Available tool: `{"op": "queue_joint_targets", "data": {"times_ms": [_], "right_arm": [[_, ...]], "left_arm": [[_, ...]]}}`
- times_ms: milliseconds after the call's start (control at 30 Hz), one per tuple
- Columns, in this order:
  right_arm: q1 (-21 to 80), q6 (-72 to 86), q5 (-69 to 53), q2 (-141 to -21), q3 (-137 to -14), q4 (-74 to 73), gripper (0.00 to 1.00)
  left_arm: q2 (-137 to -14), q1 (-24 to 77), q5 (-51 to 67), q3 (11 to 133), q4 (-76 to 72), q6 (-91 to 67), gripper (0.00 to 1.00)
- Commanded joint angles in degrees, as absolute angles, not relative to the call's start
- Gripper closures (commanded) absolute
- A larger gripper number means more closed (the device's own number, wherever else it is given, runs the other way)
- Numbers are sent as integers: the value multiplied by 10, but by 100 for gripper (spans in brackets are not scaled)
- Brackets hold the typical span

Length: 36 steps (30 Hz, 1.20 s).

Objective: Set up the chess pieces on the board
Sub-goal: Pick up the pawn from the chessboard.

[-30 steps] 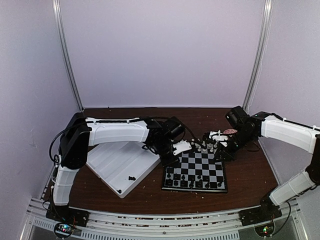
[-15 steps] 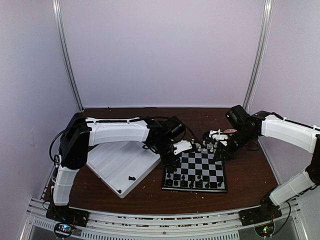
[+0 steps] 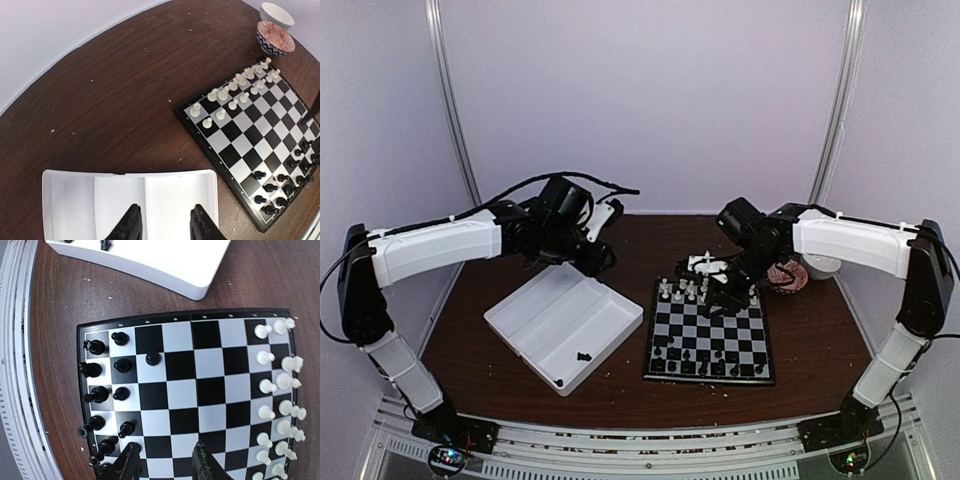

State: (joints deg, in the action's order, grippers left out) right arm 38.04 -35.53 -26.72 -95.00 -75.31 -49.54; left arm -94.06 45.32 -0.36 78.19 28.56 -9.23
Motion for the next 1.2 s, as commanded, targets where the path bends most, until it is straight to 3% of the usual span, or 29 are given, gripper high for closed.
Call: {"op": "queue_joint_targets", "data": {"times_ms": [0, 133, 433, 833, 1167], "right_arm": [[428, -339, -248, -1023, -822, -518, 64], [456, -336, -241, -1077, -860, -519, 64], [491, -339, -217, -1160, -918, -533, 63], [497, -326, -177, -1173, -916, -522, 67], [497, -323, -173, -1185, -921, -523, 81]], "left_arm": [[-881, 433, -39, 694, 189, -189, 66], [-833, 411, -33, 626, 135, -232, 65], [-817, 411, -34, 596, 127, -242, 65], [-823, 411, -24, 593, 117, -237, 65], [-830, 411, -16, 592, 114, -239, 65]]}}
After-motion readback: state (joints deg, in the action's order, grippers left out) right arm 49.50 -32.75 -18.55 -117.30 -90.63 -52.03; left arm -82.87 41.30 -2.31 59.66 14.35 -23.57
